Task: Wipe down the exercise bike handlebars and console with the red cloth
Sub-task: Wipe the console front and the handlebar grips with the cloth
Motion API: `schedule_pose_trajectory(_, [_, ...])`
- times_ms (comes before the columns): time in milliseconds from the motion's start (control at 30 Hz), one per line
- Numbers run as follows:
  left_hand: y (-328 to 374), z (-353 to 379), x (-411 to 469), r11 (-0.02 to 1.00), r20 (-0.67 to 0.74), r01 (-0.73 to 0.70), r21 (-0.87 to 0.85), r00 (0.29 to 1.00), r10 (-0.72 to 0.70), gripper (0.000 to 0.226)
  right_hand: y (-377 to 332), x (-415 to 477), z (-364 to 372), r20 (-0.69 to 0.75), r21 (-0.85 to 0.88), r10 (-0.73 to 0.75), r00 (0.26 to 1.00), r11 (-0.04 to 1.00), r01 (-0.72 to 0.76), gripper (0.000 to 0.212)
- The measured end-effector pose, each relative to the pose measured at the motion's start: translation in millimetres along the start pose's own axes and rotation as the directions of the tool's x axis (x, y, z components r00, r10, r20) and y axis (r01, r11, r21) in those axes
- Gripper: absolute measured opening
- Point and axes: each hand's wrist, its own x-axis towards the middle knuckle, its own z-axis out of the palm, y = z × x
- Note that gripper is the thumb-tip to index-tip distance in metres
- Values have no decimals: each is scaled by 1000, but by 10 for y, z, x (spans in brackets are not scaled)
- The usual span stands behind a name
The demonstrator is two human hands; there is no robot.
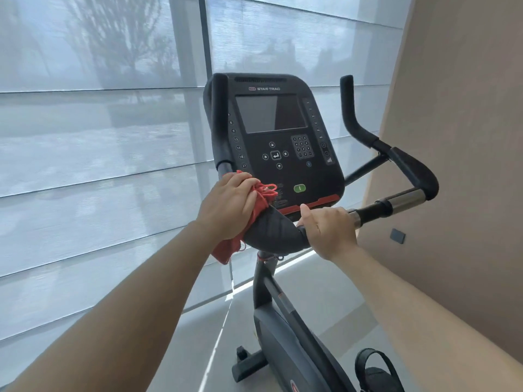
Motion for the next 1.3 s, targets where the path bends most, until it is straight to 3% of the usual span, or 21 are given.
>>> schedule_pose_trajectory(267, [44,65,90,995,-24,91,27,996,-91,37,-23,-32,5,-69,88,17,997,996,-11,71])
schedule_pose_trajectory(567, [56,99,-126,994,-167,52,-91,984,-67,39,-126,-82,-26,-185,167,74,980,985,-43,59])
schedule_pose_trajectory(800, [21,135,-151,993,-197,17,-116,980,-40,39,-99,-118,83,-298,-7,32,954,999,-35,27])
schedule_pose_trajectory(900, [-6,151,-155,993,-198,6,-121,980,-30,38,-97,-113,113,-344,-34,45,938,998,-60,23])
schedule_pose_trajectory(1067, [1,156,-147,989,-210,14,-147,977,-45,38,-98,-106,116,-313,42,72,947,997,-62,23])
schedule_pose_trajectory(1300, [20,158,-154,988,-215,30,-150,975,-62,36,-94,-122,120,-289,20,93,953,996,-91,25])
